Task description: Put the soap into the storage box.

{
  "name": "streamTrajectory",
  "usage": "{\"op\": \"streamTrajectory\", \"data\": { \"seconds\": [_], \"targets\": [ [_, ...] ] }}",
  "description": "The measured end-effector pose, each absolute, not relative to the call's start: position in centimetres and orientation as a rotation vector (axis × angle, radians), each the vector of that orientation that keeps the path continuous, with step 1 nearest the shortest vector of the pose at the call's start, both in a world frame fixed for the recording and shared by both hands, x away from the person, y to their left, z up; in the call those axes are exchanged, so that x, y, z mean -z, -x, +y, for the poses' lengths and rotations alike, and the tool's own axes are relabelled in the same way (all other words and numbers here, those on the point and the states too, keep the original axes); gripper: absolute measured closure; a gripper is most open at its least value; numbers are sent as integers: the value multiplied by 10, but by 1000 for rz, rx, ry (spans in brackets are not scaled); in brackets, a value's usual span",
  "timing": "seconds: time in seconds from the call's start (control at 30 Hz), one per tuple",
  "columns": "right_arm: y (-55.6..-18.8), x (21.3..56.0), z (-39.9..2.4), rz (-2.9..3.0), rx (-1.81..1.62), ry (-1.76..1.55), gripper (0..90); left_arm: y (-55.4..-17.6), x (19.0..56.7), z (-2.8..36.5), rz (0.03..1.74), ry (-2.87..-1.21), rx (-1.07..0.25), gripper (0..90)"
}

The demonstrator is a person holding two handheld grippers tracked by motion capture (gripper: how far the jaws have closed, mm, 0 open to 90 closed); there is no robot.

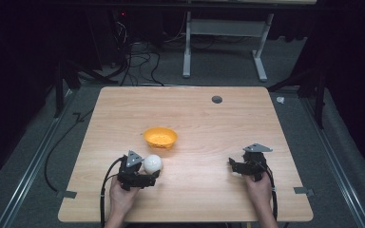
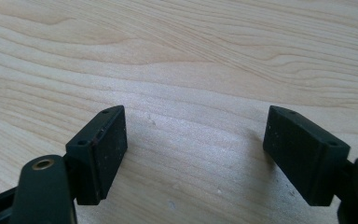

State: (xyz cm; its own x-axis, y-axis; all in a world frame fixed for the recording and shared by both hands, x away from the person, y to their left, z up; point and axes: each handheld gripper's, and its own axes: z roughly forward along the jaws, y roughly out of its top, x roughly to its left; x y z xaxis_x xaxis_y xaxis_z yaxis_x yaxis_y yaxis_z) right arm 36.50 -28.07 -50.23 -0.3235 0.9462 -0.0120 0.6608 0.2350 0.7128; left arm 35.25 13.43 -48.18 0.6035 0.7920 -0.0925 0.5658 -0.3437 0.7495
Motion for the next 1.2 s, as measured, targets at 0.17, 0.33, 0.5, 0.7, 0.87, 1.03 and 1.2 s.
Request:
{"op": "streamTrajectory", "data": {
  "seconds": [0.17,0.33,0.5,0.7,0.87,1.03,1.2],
  "targets": [
    [-365,502,-281,2068,-856,-1471,225,-357,483,129,1069,-2058,-373,107],
    [-365,502,-281,2068,-856,-1471,225,-363,487,124,1077,-2065,-373,101],
    [-365,502,-281,2069,-856,-1471,225,-368,490,121,1091,-2065,-367,100],
    [-365,502,-281,2069,-856,-1471,225,-373,494,118,1104,-2056,-354,100],
    [-365,502,-281,2069,-856,-1471,225,-376,497,116,1113,-2051,-346,105],
    [-365,502,-281,2068,-856,-1472,225,-378,499,115,1121,-2052,-348,114],
    [-365,502,-281,2068,-856,-1472,225,-379,499,115,1125,-2047,-359,135]
  ]
}}
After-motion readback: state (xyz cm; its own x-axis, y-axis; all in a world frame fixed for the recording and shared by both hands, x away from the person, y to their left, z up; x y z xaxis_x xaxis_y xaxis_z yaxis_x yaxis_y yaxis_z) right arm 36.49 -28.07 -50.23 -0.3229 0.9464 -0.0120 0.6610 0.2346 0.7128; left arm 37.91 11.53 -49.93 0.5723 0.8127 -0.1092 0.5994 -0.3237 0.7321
